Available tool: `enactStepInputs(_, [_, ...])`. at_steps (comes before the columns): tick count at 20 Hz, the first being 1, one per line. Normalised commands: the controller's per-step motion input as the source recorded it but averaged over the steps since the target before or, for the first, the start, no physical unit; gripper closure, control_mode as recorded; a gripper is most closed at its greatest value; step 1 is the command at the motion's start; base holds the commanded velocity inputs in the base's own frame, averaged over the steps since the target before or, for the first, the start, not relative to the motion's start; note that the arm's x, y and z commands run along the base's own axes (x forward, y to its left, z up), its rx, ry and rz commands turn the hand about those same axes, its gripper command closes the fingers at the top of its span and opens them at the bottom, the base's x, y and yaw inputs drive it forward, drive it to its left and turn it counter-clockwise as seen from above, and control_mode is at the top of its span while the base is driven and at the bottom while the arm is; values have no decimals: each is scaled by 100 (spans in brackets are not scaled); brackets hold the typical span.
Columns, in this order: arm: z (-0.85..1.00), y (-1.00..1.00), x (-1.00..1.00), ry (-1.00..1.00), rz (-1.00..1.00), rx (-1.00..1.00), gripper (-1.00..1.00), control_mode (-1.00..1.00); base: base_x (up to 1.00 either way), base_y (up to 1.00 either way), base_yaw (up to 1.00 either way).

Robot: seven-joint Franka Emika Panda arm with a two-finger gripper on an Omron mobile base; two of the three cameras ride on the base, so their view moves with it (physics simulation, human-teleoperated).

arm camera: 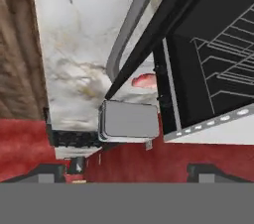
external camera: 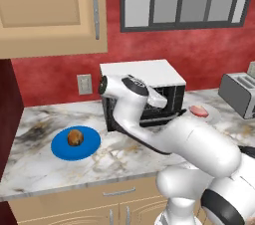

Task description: Open the toaster oven door. Place the bread on the bottom rack in the toaster oven and place the steak on the top rack.

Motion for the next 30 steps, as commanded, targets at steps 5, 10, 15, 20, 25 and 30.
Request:
enactStepInputs(5, [-84,10,37,57,17,-2,-100,-100,0,0,0])
enactStepInputs(10, [-100,3,-23,50,23,1,-100,-100,0,0,0])
enactStepInputs(15, [-85,0,-59,29,21,3,-100,-100,0,0,0])
enactStepInputs(20, [-39,0,-4,16,13,3,-100,-100,0,0,0])
enactStepInputs(25, [-63,8,0,26,8,2,-100,-100,0,0,0])
enactStepInputs(30, [-85,5,0,14,10,5,-100,-100,0,0,0])
